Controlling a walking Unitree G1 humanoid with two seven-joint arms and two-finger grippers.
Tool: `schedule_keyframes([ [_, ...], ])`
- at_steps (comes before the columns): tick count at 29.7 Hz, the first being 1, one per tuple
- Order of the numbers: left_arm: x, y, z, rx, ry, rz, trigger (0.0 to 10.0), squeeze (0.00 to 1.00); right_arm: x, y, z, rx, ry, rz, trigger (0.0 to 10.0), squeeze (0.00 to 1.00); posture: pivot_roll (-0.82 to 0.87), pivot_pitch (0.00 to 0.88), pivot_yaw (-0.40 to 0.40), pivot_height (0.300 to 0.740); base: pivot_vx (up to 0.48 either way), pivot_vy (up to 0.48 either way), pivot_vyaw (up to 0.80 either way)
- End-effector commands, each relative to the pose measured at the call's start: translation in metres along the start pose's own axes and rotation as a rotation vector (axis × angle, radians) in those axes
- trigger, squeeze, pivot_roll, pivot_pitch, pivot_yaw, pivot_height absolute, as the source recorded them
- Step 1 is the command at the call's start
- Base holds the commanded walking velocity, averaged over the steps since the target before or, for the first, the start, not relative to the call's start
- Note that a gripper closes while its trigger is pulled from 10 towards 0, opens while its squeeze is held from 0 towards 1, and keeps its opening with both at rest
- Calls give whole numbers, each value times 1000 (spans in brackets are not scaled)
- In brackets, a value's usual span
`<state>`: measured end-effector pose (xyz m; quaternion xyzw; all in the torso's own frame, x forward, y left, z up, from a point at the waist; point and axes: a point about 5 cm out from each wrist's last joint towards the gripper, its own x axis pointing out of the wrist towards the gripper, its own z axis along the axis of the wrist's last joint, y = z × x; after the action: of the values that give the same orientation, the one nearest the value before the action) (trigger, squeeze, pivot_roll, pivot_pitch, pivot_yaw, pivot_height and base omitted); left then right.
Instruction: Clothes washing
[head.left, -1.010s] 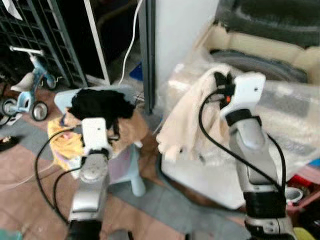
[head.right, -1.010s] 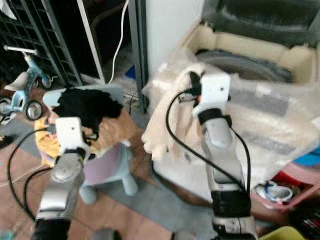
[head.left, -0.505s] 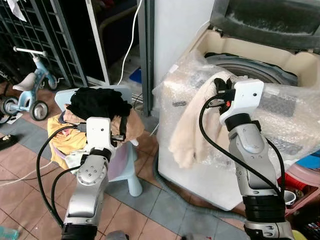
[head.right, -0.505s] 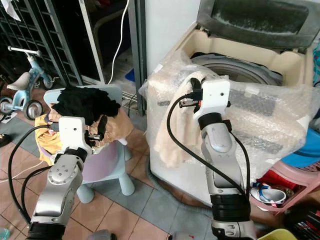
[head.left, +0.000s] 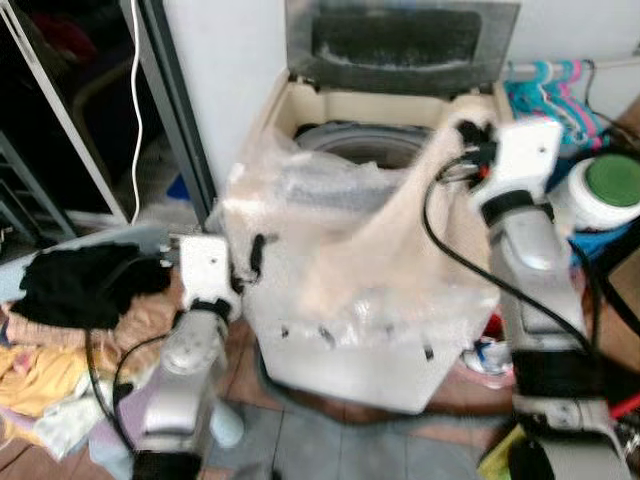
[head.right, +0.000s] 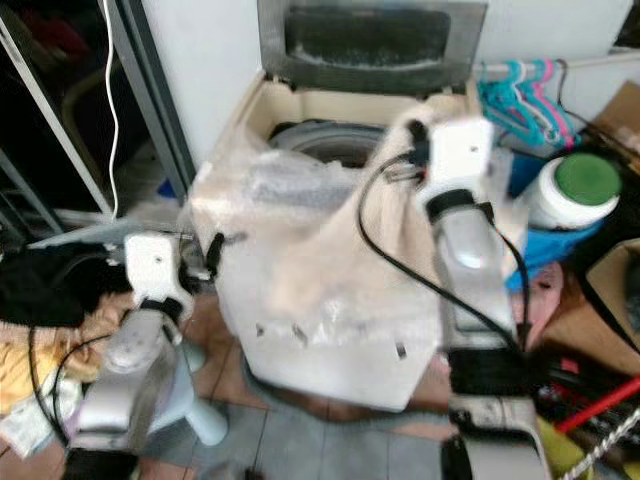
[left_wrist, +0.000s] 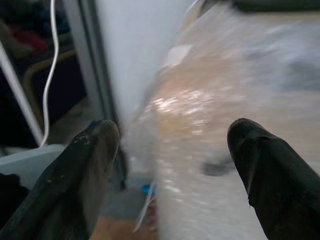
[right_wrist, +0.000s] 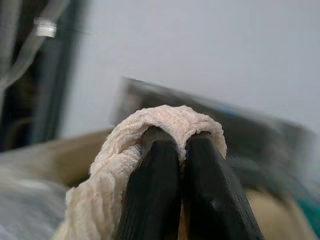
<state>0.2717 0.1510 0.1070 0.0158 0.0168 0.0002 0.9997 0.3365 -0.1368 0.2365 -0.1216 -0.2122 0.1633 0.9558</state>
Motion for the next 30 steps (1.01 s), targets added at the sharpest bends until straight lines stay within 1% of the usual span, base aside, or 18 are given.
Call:
schedule_keyframes([
  [1, 2, -8, 3, 2, -3, -9, 10000, 0, 3, -3, 8, -42, -43, 44, 10000, 0, -48, 0, 8, 740, 0, 0, 0],
  [7, 3, -7, 2, 7, -3, 13, 10000, 0, 17, 11, 23, -42, -91, 240, 10000, 0, -44, 0, 2, 740, 0, 0, 0],
  [10, 3, -6, 1, 8, 1, 18, 10000, 0, 29, 16, 30, -4, -92, 369, 10000, 0, -45, 0, 1, 740, 0, 0, 0],
  [12, 3, -6, 1, 7, 1, 19, 10000, 0, 32, 15, 32, 1, -96, 380, 10000, 0, -45, 0, 1, 740, 0, 0, 0],
  [13, 3, -7, 1, 7, 3, 20, 10000, 0, 40, 16, 38, 45, -97, 437, 10000, 0, -45, 0, -1, 740, 0, 0, 0],
  [16, 5, -9, 1, 7, 3, 20, 10000, 0, 51, 14, 47, 54, -114, 472, 10000, 0, -43, 0, -5, 740, 0, 0, 0],
  [17, 5, -9, 2, 6, 1, 21, 10000, 0, 60, 7, 55, 69, -135, 453, 10000, 0, -41, 0, -8, 740, 0, 0, 0],
  [18, 5, -9, 2, 6, 0, 25, 10000, 0, 70, -5, 65, 74, -165, 380, 10000, 0, -39, 0, -11, 740, 0, 0, 0],
  [19, 5, -9, 2, 6, 0, 25, 10000, 0, 70, -5, 65, 74, -165, 380, 10000, 0, -39, 0, -11, 740, 0, 0, 0],
  [20, 5, -9, 2, 5, 0, 27, 10000, 0, 78, -15, 73, 80, -190, 309, 10000, 0, -38, 0, -12, 740, 0, 0, 0],
  [21, 5, -9, 2, 5, 0, 33, 10000, 0, 86, -33, 84, 98, -222, 195, 10000, 0, -36, 0, -15, 740, 0, 0, 0],
  [22, 5, -9, 2, 5, 0, 33, 10000, 0, 86, -33, 84, 98, -222, 195, 10000, 0, -36, 0, -15, 740, 0, 0, 0],
  [23, 4, -8, 1, 6, 3, 54, 10000, 0, 92, -73, 103, 125, -273, -82, 10000, 0, -34, 0, -21, 740, 0, 0, 0],
  [24, 3, -8, 0, 7, 5, 60, 10000, 0, 91, -91, 107, 140, -279, -206, 10000, 0, -34, 0, -22, 740, 0, 0, 0],
  [25, 2, -7, -1, 9, 7, 69, 10000, 0, 85, -116, 104, 149, -242, -390, 10000, 0, -33, 0, -24, 740, 0, 0, 0],
  [27, 2, -7, -1, 13, 8, 78, 10000, 0, 81, -125, 97, 170, -209, -462, 10000, 0, -34, 0, -27, 740, 0, 0, 0],
  [28, 1, -7, -1, 15, 7, 82, 10000, 0, 80, -127, 95, 183, -200, -475, 10000, 0, -34, 0, -28, 740, 0, 0, 0],
  [30, 1, -8, -1, 12, 9, 81, 10000, 0, 79, -122, 83, 131, -147, -439, 10000, 0, -37, 0, -28, 740, 0, 0, 0],
])
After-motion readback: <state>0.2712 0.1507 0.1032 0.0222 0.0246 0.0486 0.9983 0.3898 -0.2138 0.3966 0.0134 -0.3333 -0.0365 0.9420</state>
